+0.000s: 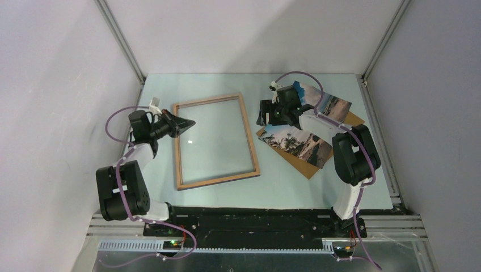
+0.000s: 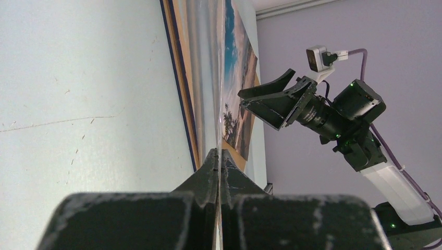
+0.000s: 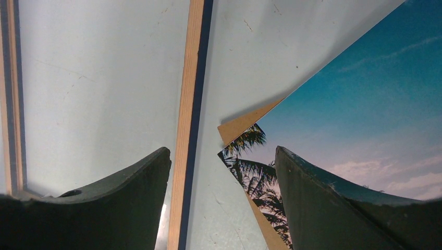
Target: Put the photo into the frame
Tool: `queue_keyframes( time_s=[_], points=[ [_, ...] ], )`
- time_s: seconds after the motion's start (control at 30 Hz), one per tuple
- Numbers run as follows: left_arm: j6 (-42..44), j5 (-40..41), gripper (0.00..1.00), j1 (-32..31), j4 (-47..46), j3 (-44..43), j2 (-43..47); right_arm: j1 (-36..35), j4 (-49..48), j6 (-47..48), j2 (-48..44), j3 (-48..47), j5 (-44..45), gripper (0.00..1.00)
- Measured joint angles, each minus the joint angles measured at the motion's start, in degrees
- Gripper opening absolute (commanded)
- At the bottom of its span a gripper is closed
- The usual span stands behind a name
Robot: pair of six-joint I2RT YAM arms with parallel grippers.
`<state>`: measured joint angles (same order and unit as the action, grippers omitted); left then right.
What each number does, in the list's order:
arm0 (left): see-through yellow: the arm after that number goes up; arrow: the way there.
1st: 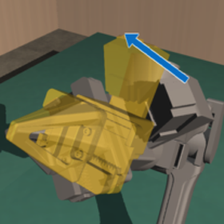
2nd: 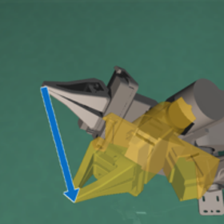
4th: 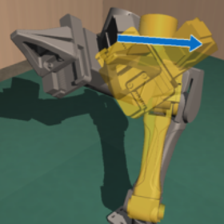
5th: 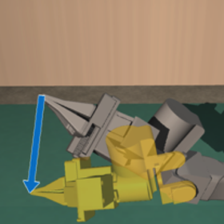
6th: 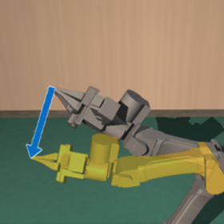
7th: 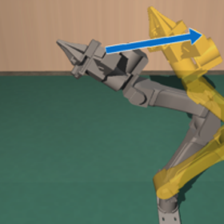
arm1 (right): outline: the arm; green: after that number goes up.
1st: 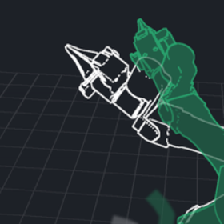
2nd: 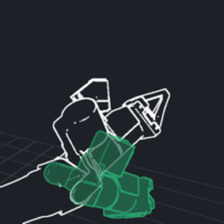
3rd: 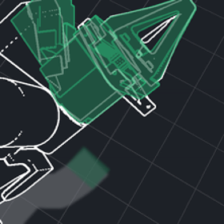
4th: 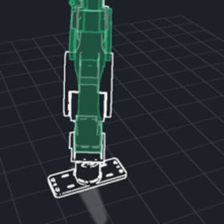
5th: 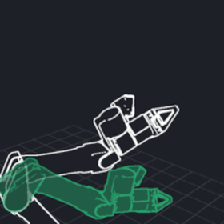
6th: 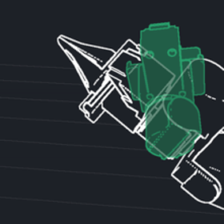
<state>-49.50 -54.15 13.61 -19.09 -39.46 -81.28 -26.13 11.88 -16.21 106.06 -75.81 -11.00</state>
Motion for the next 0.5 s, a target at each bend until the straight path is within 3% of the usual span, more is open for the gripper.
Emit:
queue_keyframes(
  time_s=[0.5],
  points=[
    [-0.7, 0.3, 0.0, 0.0, 0.3, 0.3, 0.0, 0.0, 0.0, 0.4, 0.0, 0.0, 0.0, 0.77]
  ],
)
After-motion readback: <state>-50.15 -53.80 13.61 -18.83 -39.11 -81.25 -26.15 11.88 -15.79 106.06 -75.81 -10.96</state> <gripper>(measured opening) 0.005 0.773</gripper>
